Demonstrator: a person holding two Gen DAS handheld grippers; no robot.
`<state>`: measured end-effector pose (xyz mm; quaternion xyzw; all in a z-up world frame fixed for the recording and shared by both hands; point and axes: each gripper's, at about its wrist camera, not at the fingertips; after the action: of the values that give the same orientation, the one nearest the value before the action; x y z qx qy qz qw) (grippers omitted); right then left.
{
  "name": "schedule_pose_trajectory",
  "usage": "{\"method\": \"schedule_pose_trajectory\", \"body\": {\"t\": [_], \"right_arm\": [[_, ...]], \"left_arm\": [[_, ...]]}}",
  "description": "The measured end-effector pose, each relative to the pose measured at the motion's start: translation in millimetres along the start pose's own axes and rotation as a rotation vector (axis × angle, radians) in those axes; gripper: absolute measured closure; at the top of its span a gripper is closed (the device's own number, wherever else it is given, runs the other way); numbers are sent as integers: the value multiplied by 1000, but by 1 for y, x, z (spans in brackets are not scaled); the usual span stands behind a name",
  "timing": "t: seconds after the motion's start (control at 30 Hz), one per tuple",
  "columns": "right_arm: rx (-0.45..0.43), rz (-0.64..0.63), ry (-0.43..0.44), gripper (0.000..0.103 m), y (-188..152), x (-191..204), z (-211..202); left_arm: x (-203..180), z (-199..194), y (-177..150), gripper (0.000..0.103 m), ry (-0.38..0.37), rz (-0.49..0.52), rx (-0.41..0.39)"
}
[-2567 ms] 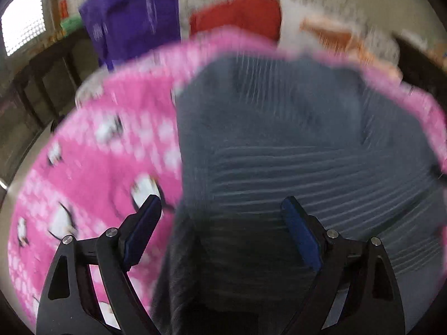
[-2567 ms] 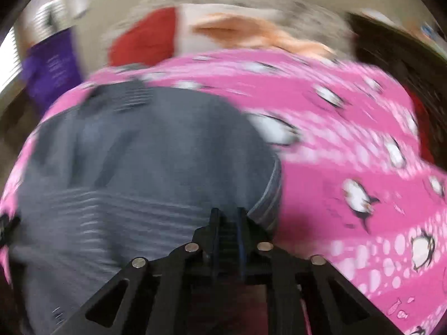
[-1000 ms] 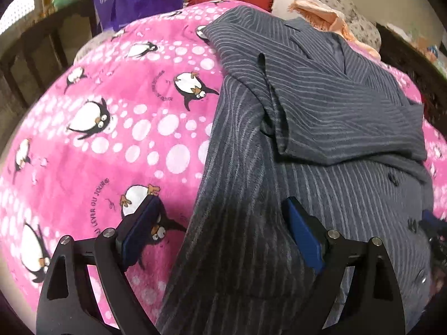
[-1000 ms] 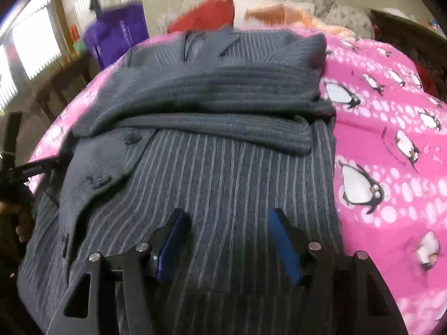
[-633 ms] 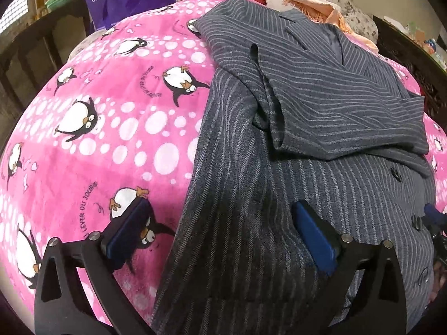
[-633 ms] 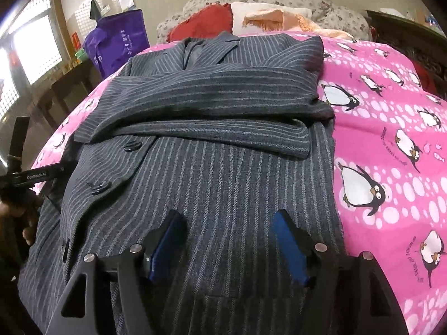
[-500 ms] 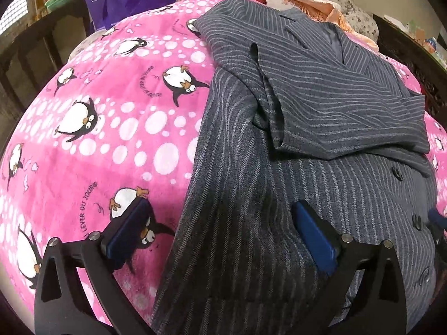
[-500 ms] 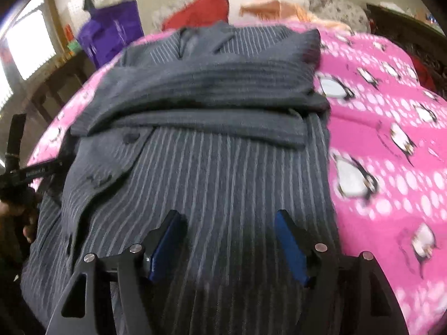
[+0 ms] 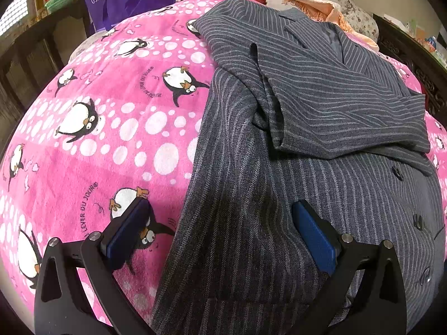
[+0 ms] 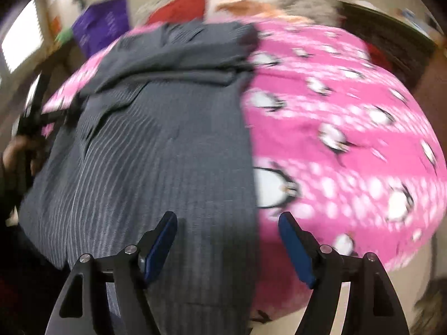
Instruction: Fold large clothes
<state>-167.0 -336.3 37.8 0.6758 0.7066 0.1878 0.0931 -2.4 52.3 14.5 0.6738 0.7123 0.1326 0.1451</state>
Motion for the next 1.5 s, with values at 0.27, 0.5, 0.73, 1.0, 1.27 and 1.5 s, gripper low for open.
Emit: {"method": "schedule_pose_trajectory", "body": {"t": [0.27,0.5,0.73,1.0,1.27,1.5], "right_arm": [[-81,155,119,30,-1,-38,-14],[-88,84,253,30,-9,-34,9],[-55,-12,396,49,-8,-26,28],[-24,-5,470,49,-9,-30,34],[-29,-27,498,48,-20,-30,34],[-101,-23,494,51,-13,-29,25]], "left_arm": [[36,-47,-10,1,-127,-23,-37],[88,-66,-77,1,-73,68,-26],[75,-64,-121,5,-124,165,-15],[64,-59,-104,30,-246,192,50],[47,-68,-115,30,-411,280,178],[36,-62,-100,31,-428,256,141]]}}
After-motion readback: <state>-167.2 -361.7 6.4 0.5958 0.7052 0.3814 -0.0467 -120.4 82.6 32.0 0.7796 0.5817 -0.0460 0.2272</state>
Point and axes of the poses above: each gripper's, at about its wrist camera, not at the fingertips, and z roughly the way its jaws point, x to its left, y to its top, and after that the axes turned 11 degrees about x, right-handed
